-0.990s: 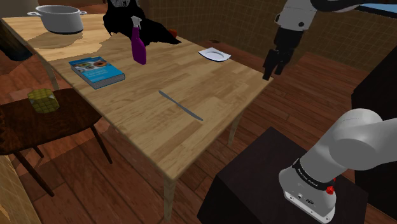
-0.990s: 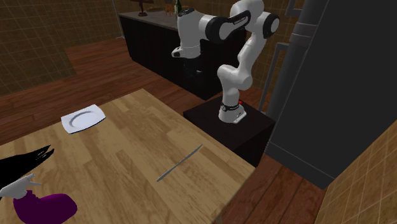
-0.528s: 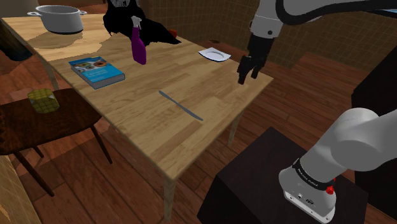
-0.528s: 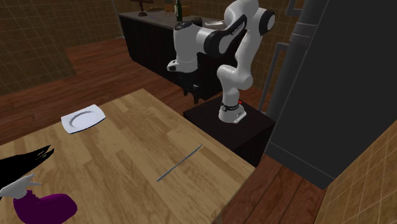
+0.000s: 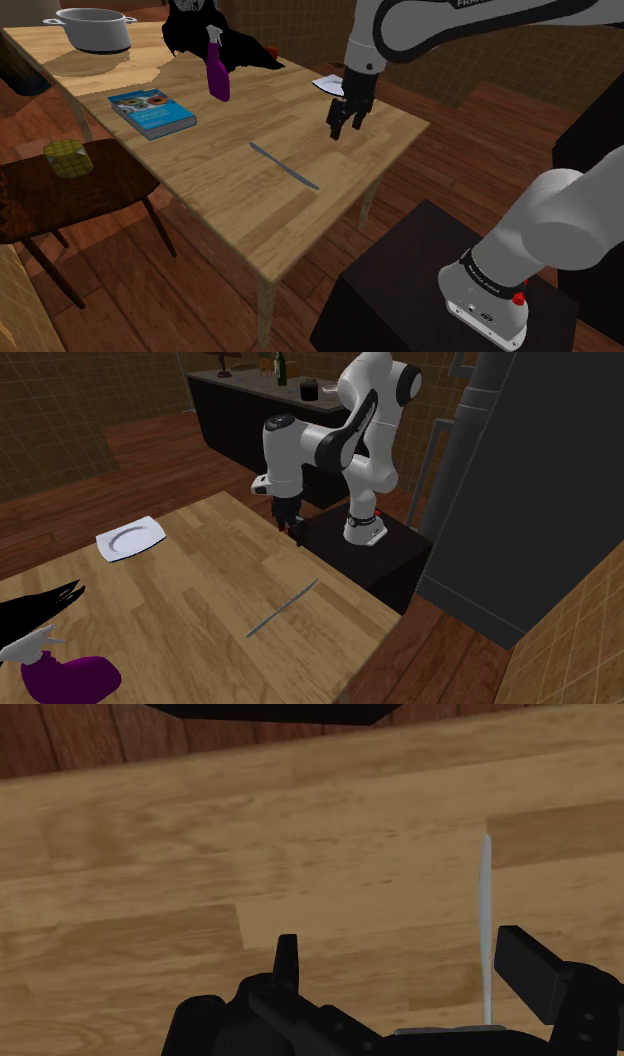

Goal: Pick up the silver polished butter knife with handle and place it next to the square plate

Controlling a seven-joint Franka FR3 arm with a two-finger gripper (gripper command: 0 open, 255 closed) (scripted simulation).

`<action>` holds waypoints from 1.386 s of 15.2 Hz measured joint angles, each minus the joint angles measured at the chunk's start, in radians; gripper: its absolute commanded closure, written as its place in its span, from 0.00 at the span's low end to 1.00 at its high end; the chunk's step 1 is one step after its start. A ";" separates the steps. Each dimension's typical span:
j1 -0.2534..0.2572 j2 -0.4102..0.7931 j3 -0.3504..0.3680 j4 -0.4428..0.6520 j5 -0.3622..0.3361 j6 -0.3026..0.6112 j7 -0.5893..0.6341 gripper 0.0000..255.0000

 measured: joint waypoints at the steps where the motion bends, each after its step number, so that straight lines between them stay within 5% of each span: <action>1: 0.004 0.031 0.009 0.017 -0.004 0.018 0.008 0.00; 14: 0.078 0.467 0.092 0.365 -0.129 0.155 0.145 0.00; 21: 0.087 0.537 0.087 0.353 -0.155 0.238 0.162 0.00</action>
